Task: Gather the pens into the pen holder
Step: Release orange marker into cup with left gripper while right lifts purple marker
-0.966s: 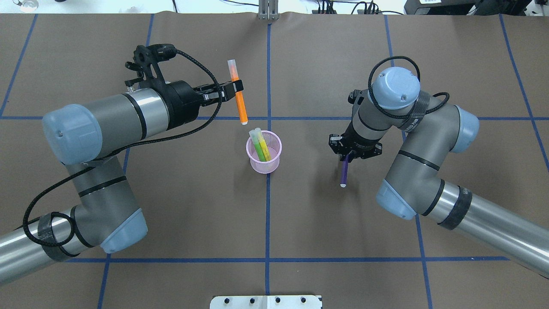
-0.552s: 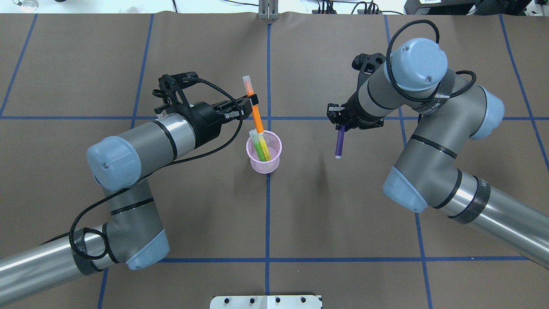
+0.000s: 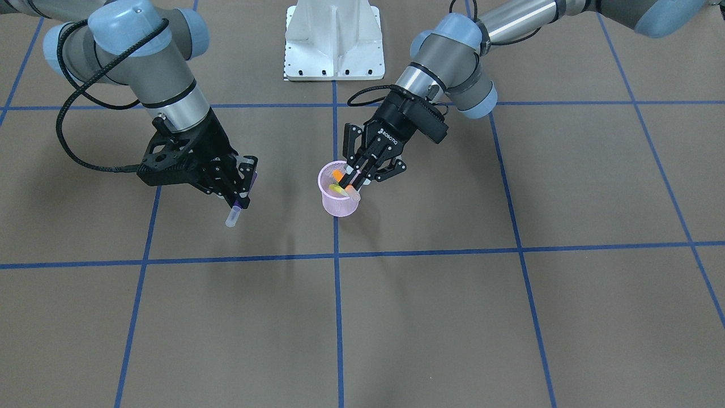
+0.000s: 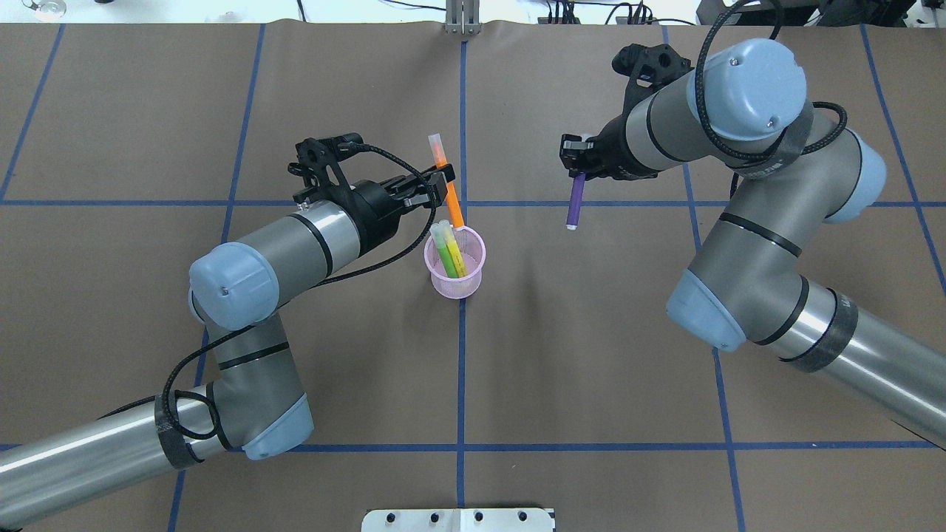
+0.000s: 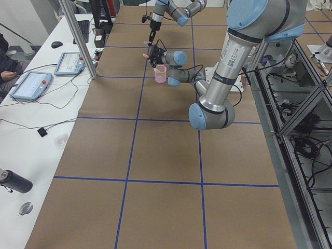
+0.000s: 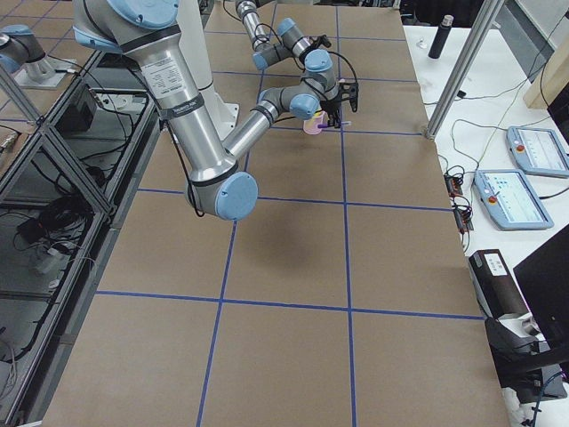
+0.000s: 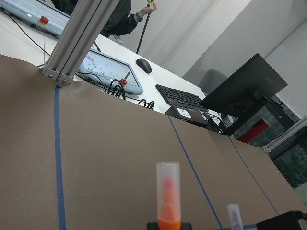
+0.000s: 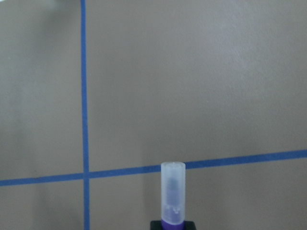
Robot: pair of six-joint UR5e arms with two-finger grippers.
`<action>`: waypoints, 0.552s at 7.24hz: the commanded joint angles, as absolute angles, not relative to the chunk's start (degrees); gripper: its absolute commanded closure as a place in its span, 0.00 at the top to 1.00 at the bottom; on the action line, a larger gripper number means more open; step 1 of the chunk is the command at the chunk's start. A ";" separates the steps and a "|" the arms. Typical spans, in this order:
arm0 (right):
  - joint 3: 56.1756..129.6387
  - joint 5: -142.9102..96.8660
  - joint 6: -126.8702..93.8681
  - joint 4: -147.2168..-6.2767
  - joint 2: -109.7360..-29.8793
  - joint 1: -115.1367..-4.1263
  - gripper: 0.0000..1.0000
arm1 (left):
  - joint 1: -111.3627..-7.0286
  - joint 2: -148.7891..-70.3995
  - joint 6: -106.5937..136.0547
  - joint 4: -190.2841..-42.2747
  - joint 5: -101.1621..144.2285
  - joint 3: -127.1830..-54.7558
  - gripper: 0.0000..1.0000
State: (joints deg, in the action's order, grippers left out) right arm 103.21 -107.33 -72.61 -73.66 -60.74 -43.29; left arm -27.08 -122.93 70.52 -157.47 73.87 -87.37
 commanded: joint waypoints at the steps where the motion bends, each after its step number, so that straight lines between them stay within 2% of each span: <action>1: 104.76 -103.73 -72.25 -73.13 -60.65 -44.03 0.00 | -26.37 -122.96 70.40 -158.91 72.78 -85.52 0.00; 3: 105.38 -97.43 -67.54 -73.04 -60.38 -43.68 0.00 | -24.71 -122.96 70.23 -158.91 70.24 -85.52 0.00; 4: 104.77 -94.77 -65.06 -66.86 -60.73 -43.68 0.00 | -24.18 -122.96 70.22 -158.91 69.70 -85.52 0.00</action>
State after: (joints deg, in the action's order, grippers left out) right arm 105.13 -98.52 -68.33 -71.64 -60.56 -43.77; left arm -24.96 -122.96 70.27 -158.89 70.76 -85.55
